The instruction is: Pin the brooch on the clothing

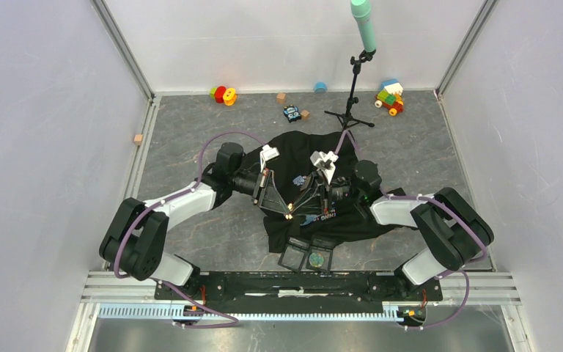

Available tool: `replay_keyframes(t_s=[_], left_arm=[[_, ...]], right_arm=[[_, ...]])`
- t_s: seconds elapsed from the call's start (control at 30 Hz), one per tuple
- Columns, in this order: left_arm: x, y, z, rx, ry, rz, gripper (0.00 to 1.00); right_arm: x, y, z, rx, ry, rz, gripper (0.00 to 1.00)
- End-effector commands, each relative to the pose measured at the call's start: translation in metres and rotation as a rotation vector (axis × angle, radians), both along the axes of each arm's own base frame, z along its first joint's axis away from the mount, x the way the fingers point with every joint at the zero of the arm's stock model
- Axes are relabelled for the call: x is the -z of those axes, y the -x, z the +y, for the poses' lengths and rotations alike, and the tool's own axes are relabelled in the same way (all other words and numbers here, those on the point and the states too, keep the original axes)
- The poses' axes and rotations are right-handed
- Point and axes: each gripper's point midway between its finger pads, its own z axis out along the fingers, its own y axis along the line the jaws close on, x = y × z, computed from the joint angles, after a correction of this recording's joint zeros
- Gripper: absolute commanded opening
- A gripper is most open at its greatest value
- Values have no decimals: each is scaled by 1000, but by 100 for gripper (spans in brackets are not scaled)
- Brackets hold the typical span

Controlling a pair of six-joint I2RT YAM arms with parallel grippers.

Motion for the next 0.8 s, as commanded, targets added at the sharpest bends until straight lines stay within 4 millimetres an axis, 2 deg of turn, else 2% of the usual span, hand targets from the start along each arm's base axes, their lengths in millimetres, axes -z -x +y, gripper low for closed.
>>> replay_keyframes(t_s=[0.0, 0.17, 0.27, 0.4, 0.47, 0.53, 0.63, 0.77], left_arm=[[-12, -2, -15, 35, 11, -82, 2], [-5, -8, -14, -2, -36, -116, 2], [1, -13, -13, -29, -81, -133, 2], [-4, -14, -13, -37, -76, -171, 2], [-7, -14, -13, -43, -71, -194, 2], [-9, -14, -12, -44, -68, -200, 2], [-8, -14, -12, -43, -71, -197, 2], [-8, -15, -11, -46, -81, -222, 2]], right_arm=[[-3, -10, 20, 28, -7, -146, 18], [-3, -11, 19, 47, -6, -147, 23], [0, -20, 18, 108, 26, -175, 33], [11, -35, 13, 199, 111, -227, 46], [14, -37, 9, 228, 126, -238, 55], [11, -33, 7, 235, 112, -247, 67], [4, -30, 5, 238, 87, -257, 75], [-3, -36, 1, 288, 106, -284, 88]])
